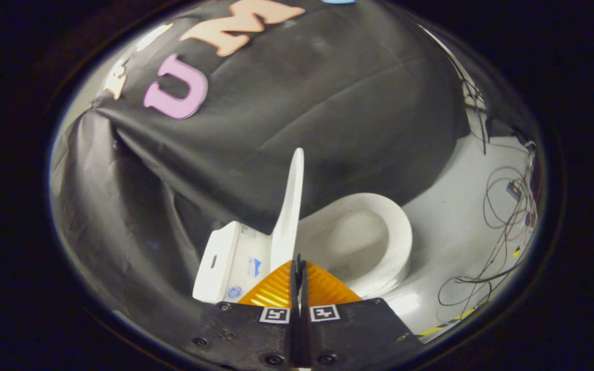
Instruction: Open the toilet lid.
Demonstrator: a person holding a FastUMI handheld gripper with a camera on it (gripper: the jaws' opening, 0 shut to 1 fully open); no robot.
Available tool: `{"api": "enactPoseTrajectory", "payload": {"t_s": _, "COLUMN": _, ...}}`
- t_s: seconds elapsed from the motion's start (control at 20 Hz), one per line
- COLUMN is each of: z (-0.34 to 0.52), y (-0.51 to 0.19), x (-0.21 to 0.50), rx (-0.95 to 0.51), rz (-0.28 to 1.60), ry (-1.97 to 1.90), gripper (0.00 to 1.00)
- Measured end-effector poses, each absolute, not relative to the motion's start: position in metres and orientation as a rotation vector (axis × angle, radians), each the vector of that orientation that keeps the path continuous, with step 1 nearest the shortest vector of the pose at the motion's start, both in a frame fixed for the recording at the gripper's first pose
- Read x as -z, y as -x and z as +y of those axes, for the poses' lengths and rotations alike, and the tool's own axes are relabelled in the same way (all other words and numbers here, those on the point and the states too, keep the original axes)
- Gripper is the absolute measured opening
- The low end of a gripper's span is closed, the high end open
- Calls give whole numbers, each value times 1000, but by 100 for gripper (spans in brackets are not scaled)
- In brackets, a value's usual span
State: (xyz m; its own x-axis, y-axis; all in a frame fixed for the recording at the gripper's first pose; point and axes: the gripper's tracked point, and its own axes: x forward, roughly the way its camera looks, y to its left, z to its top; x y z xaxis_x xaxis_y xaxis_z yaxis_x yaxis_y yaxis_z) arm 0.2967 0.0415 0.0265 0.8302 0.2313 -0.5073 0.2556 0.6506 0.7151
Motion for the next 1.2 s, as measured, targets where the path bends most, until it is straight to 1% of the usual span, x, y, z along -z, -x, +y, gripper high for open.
{"api": "enactPoseTrajectory", "payload": {"t_s": 0.2, "z": 68, "y": -304, "x": -63, "rx": 46, "rz": 601, "ry": -716, "gripper": 0}}
{"api": "enactPoseTrajectory", "payload": {"t_s": 0.3, "z": 84, "y": -306, "x": -74, "rx": 40, "rz": 590, "ry": -705, "gripper": 0}}
{"api": "enactPoseTrajectory", "payload": {"t_s": 0.6, "z": 96, "y": -311, "x": -96, "rx": 37, "rz": 578, "ry": -656, "gripper": 0}}
{"api": "enactPoseTrajectory", "payload": {"t_s": 1.0, "z": 121, "y": -308, "x": -142, "rx": -62, "rz": 549, "ry": -552, "gripper": 0}}
{"api": "enactPoseTrajectory", "payload": {"t_s": 1.2, "z": 132, "y": -311, "x": -143, "rx": -130, "rz": 528, "ry": -534, "gripper": 0}}
